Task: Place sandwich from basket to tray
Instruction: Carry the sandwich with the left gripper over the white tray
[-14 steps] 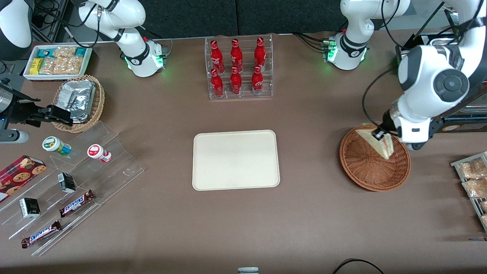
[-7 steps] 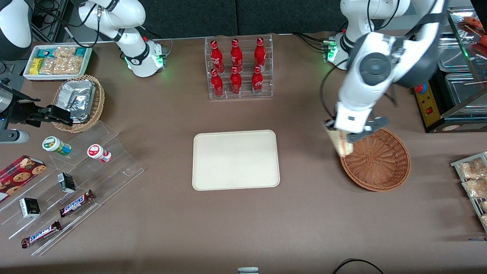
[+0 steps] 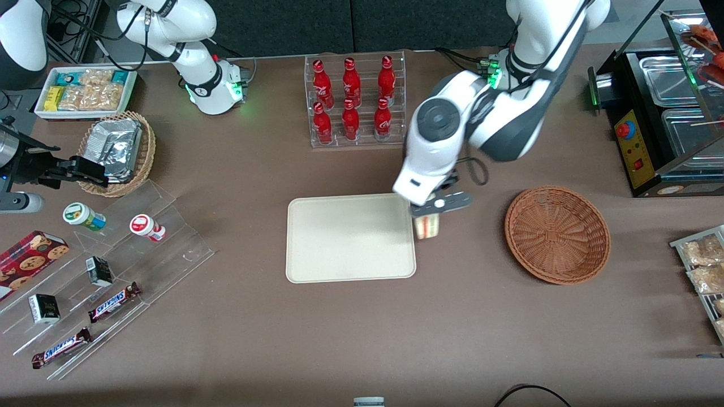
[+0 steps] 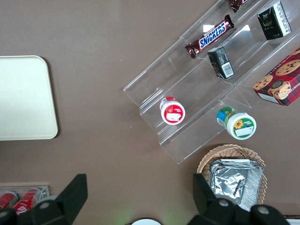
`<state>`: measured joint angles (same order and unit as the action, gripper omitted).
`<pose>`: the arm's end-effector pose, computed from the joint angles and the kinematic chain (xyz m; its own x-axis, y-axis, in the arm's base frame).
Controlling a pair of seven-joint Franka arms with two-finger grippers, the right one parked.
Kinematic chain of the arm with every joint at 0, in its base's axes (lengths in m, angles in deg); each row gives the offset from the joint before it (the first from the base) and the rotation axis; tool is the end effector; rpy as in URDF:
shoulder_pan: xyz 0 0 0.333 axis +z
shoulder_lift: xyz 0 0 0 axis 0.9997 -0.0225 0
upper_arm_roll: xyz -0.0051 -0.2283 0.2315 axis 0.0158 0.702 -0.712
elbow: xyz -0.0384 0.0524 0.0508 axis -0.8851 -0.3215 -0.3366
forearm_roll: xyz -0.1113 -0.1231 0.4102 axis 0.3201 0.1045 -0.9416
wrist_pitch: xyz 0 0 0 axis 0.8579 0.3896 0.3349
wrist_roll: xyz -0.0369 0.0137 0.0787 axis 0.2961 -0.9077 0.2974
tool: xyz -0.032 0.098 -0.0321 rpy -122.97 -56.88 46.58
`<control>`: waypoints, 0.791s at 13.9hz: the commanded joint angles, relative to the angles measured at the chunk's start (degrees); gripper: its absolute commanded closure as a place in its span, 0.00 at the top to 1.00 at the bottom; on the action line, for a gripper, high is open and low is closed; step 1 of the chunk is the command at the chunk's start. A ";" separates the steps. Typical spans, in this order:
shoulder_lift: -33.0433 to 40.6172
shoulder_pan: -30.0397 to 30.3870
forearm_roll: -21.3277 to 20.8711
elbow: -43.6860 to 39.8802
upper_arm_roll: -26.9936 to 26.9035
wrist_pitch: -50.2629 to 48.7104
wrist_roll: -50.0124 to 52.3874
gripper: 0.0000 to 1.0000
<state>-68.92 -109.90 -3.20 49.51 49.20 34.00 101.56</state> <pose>0.5539 -0.4436 0.3811 0.9832 0.1620 -0.0847 0.1567 -0.9855 -0.0658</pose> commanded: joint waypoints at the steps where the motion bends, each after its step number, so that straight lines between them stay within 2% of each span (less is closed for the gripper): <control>1: -8.27 -3.06 -1.12 -7.96 -0.60 1.58 0.32 0.31; 3: -10.13 -4.47 -1.21 -7.96 -0.87 6.41 0.41 0.31; 6: -13.55 -5.00 -6.03 -8.23 -0.78 10.55 2.07 0.31; 8: -15.22 -5.61 -6.57 -8.23 -0.78 14.07 3.03 0.31; 11: -16.55 -7.02 -7.71 -8.05 -0.87 14.26 3.74 0.31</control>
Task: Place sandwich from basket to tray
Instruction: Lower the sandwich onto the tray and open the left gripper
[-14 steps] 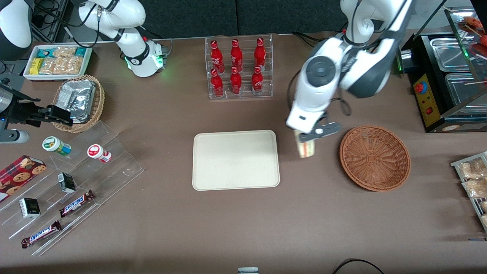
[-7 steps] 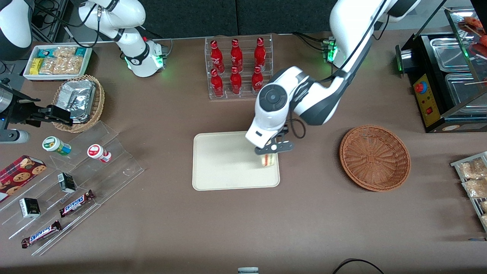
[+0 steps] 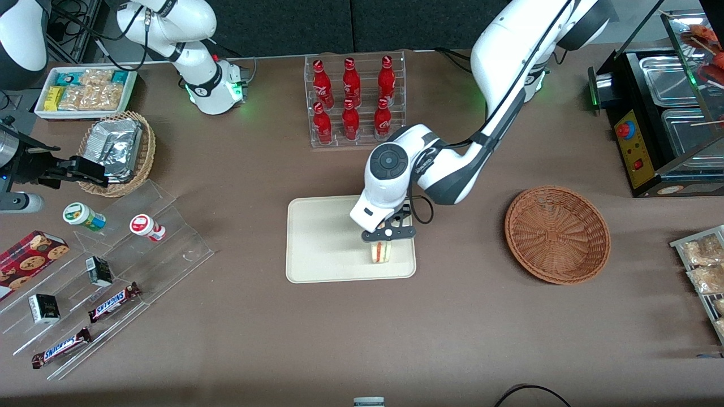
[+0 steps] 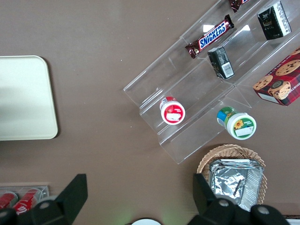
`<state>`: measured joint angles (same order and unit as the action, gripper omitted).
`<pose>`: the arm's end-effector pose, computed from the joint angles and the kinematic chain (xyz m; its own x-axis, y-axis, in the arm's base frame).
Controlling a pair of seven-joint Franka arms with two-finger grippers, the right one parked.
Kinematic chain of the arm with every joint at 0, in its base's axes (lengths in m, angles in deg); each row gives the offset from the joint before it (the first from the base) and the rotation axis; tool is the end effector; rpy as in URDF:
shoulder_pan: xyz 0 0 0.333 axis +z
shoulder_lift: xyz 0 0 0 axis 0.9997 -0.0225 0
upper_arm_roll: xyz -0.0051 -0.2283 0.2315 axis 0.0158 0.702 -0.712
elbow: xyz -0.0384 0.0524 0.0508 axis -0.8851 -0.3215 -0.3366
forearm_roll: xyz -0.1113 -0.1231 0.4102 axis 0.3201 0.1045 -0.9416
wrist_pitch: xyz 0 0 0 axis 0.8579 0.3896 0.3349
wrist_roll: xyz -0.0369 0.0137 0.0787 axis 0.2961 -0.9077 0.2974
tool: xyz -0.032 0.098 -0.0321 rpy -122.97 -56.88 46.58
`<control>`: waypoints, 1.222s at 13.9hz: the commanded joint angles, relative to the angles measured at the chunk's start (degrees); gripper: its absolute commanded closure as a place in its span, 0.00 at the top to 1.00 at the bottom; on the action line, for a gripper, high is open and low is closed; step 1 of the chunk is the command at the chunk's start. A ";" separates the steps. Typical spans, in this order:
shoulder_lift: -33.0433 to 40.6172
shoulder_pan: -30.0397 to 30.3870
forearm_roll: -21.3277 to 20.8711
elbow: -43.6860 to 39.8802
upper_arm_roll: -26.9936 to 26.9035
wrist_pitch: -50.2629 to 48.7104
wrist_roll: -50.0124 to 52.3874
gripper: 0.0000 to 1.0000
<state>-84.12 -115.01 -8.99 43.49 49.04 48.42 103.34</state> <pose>0.5603 -0.5165 0.2659 0.9964 0.0821 -0.0197 0.0825 -0.9964 0.0216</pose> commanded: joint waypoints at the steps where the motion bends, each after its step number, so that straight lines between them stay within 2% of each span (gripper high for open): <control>1: -1.70 -2.09 -2.27 -1.95 -0.71 -0.16 2.14 0.31; 3: -2.93 -2.79 -2.53 -2.12 -0.80 -0.07 3.54 0.32; 5: -3.81 -3.15 -5.77 -2.03 -0.89 0.45 5.90 0.32; 7: -5.21 -3.15 -7.19 -2.21 -0.89 1.42 7.85 0.32; 14: -5.31 -4.11 -7.19 -2.65 -0.80 1.77 8.55 0.35; 15: -5.39 -4.11 -7.19 -2.65 -0.80 1.77 8.55 0.45; 16: -5.74 -4.11 -7.37 -2.56 -0.89 1.77 8.47 0.76; 17: -5.75 -4.11 -8.24 -2.56 -0.89 1.77 8.47 0.99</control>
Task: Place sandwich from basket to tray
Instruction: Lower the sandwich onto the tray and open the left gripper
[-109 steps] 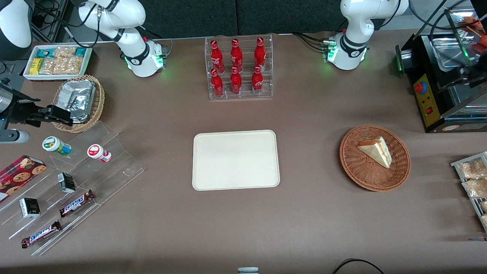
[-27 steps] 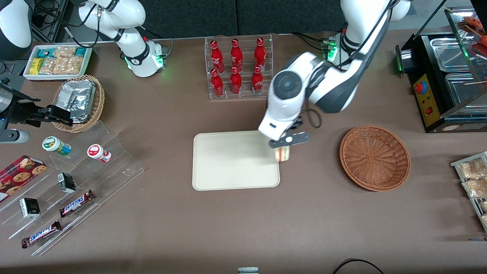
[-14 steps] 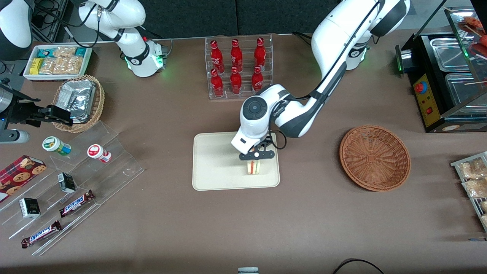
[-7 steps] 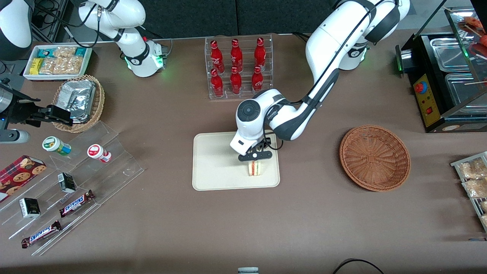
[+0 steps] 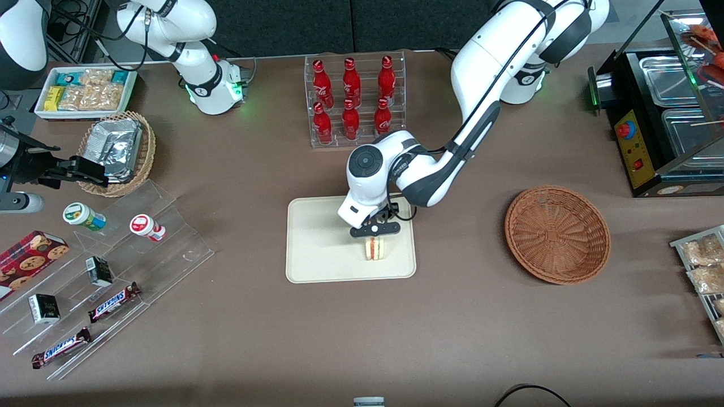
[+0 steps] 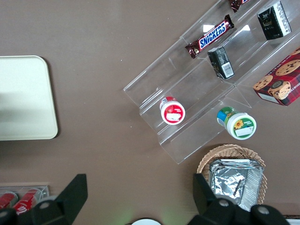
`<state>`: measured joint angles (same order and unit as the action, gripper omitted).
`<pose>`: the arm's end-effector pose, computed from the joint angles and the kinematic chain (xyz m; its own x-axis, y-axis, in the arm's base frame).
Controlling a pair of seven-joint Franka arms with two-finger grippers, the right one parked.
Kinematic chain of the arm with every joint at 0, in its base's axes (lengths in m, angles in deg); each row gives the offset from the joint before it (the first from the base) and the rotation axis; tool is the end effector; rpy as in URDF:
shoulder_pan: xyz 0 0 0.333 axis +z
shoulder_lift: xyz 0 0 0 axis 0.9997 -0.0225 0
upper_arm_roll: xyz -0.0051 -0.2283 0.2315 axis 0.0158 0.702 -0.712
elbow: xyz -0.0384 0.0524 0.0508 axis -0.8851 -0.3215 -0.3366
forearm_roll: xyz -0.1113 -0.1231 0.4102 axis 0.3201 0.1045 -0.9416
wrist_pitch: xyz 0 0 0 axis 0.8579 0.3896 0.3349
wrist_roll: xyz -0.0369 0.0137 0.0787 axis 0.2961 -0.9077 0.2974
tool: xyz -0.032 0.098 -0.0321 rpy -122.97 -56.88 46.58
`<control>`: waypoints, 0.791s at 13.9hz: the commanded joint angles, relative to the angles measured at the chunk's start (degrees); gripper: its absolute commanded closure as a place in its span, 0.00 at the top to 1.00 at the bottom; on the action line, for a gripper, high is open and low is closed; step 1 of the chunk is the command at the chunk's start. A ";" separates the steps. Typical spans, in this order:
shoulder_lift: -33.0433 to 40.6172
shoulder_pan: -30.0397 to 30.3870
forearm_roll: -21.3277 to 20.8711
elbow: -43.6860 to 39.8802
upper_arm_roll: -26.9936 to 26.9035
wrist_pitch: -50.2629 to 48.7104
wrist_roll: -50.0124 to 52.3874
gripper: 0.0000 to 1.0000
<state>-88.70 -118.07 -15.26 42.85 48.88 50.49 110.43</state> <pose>0.5360 -0.5426 0.2155 0.9952 0.0965 0.0186 0.0971 -0.9947 -0.0339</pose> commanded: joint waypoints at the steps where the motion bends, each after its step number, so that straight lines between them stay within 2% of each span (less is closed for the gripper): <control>1: -1.08 -1.05 -2.41 -1.91 -0.64 -0.39 1.55 1.00; 4: 0.58 -0.97 -2.33 -2.09 -0.55 -1.35 1.64 1.00; 8: 7.17 -0.27 -1.54 -5.25 -0.37 -11.00 1.64 1.00; 11: 14.19 0.09 2.14 -5.34 -0.72 -14.96 1.56 1.00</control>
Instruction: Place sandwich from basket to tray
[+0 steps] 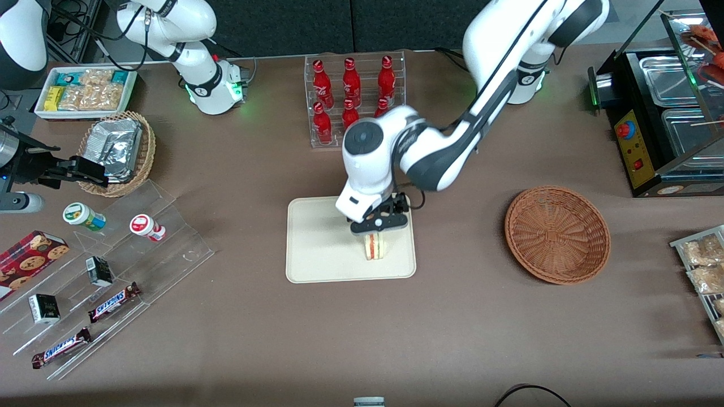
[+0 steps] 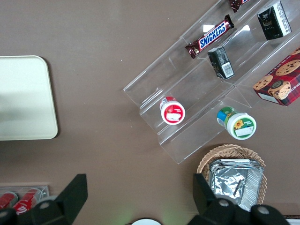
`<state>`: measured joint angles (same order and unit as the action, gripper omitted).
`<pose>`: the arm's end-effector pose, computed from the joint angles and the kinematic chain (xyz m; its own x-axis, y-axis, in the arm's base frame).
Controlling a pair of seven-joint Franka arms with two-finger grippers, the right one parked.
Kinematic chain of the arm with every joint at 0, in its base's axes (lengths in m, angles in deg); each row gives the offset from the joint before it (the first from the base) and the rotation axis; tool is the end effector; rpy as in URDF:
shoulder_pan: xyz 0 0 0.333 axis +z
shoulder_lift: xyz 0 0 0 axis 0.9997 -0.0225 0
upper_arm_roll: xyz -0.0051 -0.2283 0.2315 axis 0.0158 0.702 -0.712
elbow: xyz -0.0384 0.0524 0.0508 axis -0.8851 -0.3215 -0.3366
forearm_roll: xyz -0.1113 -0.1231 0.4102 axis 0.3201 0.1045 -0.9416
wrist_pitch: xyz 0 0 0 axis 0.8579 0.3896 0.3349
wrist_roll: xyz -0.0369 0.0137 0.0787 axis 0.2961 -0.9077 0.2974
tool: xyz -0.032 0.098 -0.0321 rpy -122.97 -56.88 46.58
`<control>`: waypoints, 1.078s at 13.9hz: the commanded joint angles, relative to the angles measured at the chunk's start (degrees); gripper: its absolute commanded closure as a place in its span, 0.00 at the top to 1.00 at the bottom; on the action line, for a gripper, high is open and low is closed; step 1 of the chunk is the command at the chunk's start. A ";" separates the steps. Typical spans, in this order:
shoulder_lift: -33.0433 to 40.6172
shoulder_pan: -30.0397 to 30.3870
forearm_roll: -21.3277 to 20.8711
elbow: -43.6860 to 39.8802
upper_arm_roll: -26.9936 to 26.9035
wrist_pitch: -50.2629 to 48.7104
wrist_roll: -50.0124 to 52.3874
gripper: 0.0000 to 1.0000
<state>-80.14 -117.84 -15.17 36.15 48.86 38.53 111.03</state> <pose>0.5613 -0.5353 0.3662 0.9824 0.1519 0.1084 0.1566 -0.9870 -0.0367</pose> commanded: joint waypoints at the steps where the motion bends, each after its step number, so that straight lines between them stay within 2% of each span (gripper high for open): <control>1: 8.18 0.82 2.58 1.35 -0.62 -5.97 0.96 1.00; 4: 15.39 2.92 4.86 0.21 -0.71 -17.05 -0.18 1.00; 6: 19.61 7.58 5.75 0.12 -0.36 -20.40 -0.97 1.00; 10: 25.16 15.57 8.90 0.12 -0.62 -26.82 -12.03 1.00; 15: 32.28 27.26 15.41 0.56 -0.71 -34.63 -28.98 1.00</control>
<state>-51.85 -94.81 -2.33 35.05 47.65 7.00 87.98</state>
